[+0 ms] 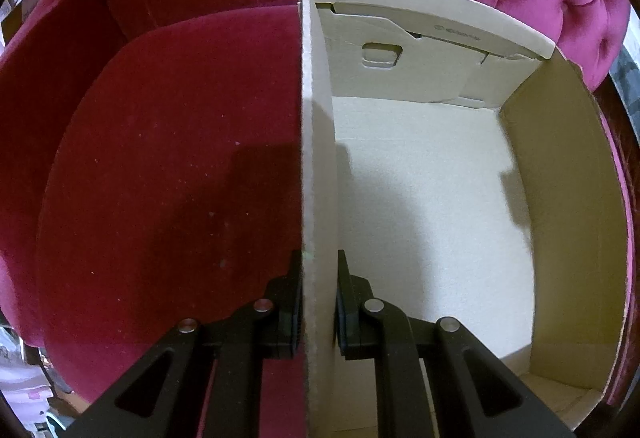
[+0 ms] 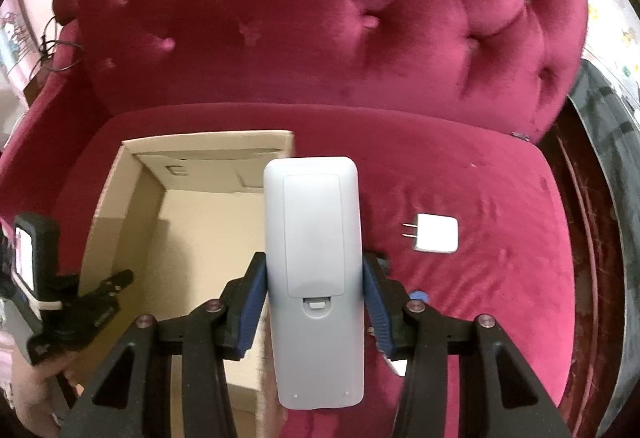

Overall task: Organize rigid objects
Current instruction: 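Lift the white device with the right gripper and carry it over the box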

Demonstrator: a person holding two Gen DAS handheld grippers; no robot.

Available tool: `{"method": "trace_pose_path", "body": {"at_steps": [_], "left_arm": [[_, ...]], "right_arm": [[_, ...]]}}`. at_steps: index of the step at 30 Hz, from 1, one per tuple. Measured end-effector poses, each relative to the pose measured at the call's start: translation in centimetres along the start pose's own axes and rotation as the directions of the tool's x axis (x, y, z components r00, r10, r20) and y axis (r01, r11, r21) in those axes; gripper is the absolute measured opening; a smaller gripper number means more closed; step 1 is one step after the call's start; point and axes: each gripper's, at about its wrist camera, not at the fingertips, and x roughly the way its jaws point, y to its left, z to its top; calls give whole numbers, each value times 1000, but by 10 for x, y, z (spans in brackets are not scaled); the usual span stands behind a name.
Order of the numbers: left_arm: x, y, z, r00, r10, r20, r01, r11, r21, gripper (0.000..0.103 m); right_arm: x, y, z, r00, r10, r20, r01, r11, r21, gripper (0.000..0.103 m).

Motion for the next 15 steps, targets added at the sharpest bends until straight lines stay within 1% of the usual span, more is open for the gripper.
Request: {"method": "trace_pose_path", "body": {"at_steps": [11,15], "left_arm": [[-1,5,2,1000,-28,-1,28,999,-18,15],[-3,6,3,1000,-31,1,31,999,-19,15]], "right_arm": [[20,62,5,996,78,-37,-80,994,-71,50],[40,85,5,993,92,-71,-98,991,-90,50]]}}
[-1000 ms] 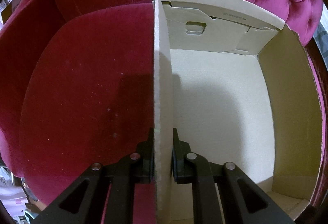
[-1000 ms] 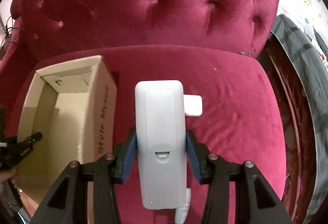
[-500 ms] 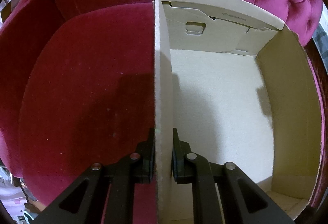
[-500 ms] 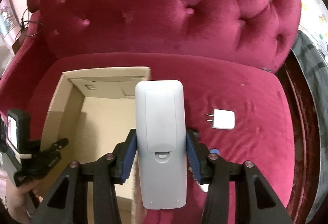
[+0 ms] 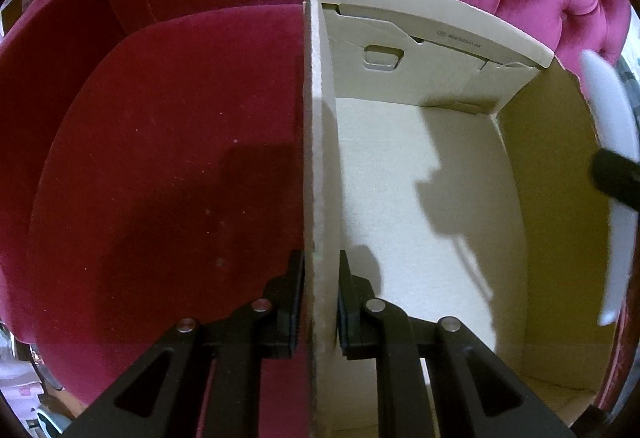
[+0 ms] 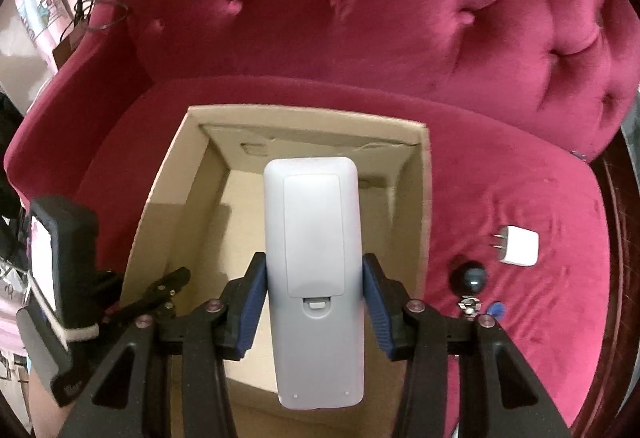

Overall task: Organize rigid objects
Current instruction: 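Lift the white device with the right gripper and carry it over the box, then lower the white device into the box and open the right gripper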

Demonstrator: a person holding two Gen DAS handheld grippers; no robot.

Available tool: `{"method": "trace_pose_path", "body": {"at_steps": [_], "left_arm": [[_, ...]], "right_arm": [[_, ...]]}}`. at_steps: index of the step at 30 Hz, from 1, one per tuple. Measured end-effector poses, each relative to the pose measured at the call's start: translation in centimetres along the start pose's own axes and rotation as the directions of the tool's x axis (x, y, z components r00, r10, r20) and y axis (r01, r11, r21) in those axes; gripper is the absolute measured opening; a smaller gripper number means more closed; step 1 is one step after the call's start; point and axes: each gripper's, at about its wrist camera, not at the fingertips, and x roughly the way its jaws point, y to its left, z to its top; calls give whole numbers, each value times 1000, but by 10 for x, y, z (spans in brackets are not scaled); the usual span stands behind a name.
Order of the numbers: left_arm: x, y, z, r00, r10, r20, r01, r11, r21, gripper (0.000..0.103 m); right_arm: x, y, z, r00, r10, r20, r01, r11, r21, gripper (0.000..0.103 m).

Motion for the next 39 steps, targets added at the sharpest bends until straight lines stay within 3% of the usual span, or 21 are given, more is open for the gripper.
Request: {"method": "trace_pose_path", "body": {"at_steps": [16,28,39], "left_arm": [[-2,8,0,1000,-16,-1,16,1000,-9,16],[-3,9,1,1000,-16,-2,15,1000,-11,16],[-5,12,2,1000,-19,0,19,1000,-11,17]], "right_arm": [[76,24,12,991,38,-126,-35,999,27,50],[122,26,12,970,90,-227,-76,995,69,50],[124,20,9,976,79,-203,-66,995,72,51]]}}
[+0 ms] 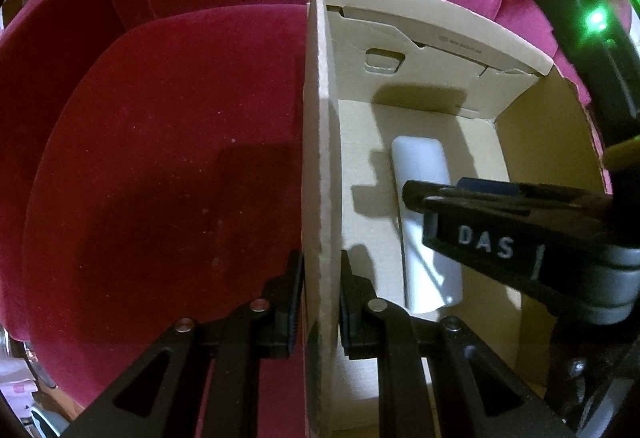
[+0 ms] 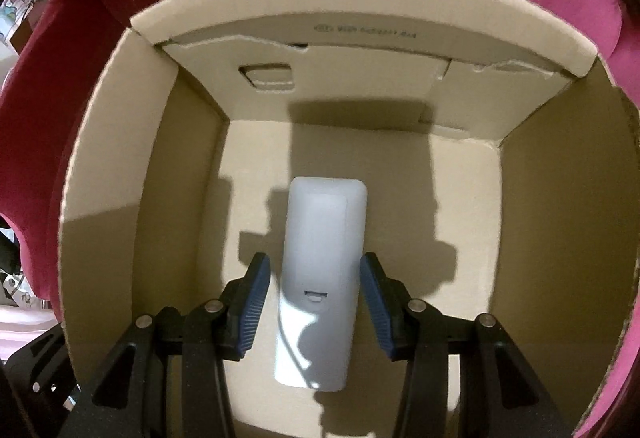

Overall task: Organize rigid objects
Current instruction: 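Lower the white device into the box and open the right gripper, then move the right gripper to the white wall charger and close on it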

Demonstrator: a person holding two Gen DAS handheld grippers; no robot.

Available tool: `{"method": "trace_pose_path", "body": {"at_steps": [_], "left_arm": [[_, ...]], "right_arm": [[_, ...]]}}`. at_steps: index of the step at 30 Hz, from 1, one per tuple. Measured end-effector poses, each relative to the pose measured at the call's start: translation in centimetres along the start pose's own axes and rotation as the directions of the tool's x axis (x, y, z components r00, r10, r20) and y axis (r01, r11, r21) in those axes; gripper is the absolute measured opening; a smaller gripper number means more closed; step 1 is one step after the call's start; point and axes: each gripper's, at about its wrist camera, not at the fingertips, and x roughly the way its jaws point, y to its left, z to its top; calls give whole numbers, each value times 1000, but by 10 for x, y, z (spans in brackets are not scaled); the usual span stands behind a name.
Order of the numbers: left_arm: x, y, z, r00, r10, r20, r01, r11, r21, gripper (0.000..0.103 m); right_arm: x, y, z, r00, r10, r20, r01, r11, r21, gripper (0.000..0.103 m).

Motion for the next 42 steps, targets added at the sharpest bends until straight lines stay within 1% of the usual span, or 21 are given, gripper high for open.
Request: {"method": "trace_pose_path", "body": {"at_steps": [4,5,11,15,18,21,22,23,27,29,33,35,38,42], "left_arm": [[0,1,0,1000,1,-1,-1,1000,-3,17],[-1,1,0,1000,2,-1,-2,1000,-3,17],[-1,0,1,1000,5,-2,-5,1000,-5,17],[0,-3,1,1000,12,-1,-12,1000,0,17],[1,-4,1,1000,11,-1,-11,1000,-1,17],[1,-4,0,1000,14,-1,-14,1000,1,17],[1,-5,0,1000,15,-1,-15,1000,2,17],[1,-5,0,1000,15,-1,-15,1000,3,17],[2,-5,0,1000,14,-2,-14,1000,1,17],[1,-5,0,1000,14,-1,-14,1000,1,17],[1,-5,0,1000,14,-1,-14,1000,1,17],[1,-6,0,1000,16,-1,-16,1000,3,17],[1,-6,-1,1000,15,-1,-15,1000,3,17],[1,-6,-1,1000,15,-1,-15,1000,3,17]], "right_arm": [[-12,-1,-7,1000,0,25,0,1000,-10,51],[-14,7,-8,999,-1,32,1,1000,-10,51],[-32,8,-18,998,3,62,-1,1000,-25,51],[-45,10,-24,996,-12,90,16,999,-41,52],[-63,12,-34,992,-34,122,41,997,-60,56],[-81,8,-36,988,-48,149,58,997,-58,61],[-92,7,-25,987,-50,151,59,997,-55,66],[-98,5,-25,985,-58,160,67,996,-54,71],[-112,-5,-26,977,-91,193,103,993,-50,81],[-123,-13,-27,974,-95,206,105,994,-37,86],[-134,-32,-24,967,-107,232,115,993,-19,92],[-142,-43,-25,963,-115,243,121,993,-11,99],[-143,-55,-24,961,-123,248,127,992,-1,102],[-147,-77,-22,955,-168,243,169,985,20,103]]}}
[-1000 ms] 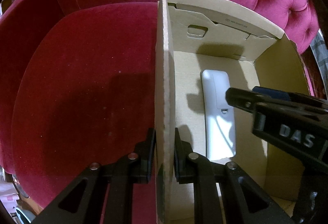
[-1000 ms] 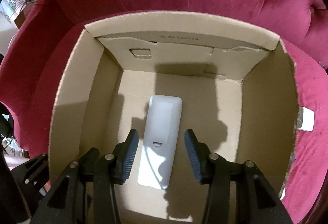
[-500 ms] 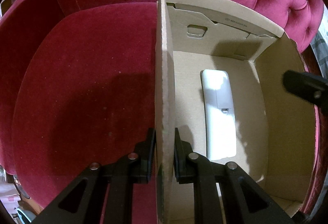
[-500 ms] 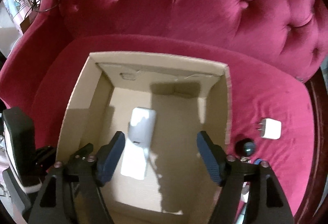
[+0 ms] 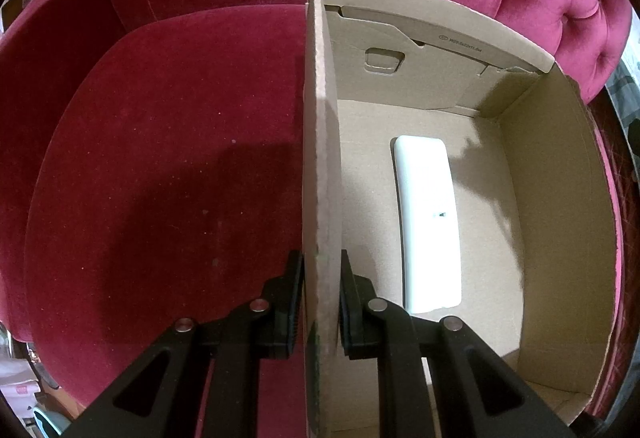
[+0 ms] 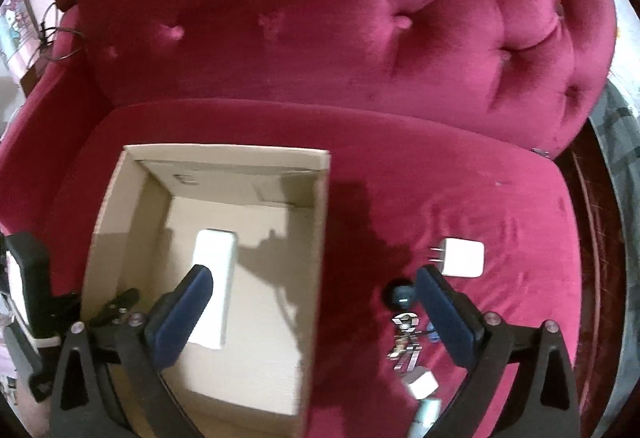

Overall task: Organize rigid objects
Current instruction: 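Move the right gripper to the white wall charger and close on it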

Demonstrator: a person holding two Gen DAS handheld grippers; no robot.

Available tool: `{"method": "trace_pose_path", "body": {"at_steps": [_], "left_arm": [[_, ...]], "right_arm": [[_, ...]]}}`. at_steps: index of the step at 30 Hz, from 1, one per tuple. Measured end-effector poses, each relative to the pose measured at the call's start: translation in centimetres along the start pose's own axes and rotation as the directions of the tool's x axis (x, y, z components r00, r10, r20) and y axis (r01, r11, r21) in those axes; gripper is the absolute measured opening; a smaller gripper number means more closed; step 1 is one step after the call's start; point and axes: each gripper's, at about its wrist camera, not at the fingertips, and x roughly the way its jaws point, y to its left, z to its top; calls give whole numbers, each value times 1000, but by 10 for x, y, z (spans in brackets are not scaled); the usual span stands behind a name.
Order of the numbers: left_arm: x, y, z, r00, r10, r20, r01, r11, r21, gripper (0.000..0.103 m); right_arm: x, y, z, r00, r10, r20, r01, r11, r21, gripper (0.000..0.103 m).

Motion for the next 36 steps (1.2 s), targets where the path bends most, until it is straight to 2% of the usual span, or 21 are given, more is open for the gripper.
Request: {"method": "trace_pose_path", "body": {"at_steps": [9,23,36], "left_arm": [[1,1,0,1000,2,-1,-2,1000,0,17],[1,1,0,1000,4,-1,-4,1000,2,17],[1,0,0,1000,3,-1,-3,1000,2,17]], "right_arm": [[17,-55,2,994,-102,-37,102,995,-1,103],[82,-118,4,981,-141,-136,154,984,90,103],[141,-141,1,960,-159,-233,179,982,68,103]]}}
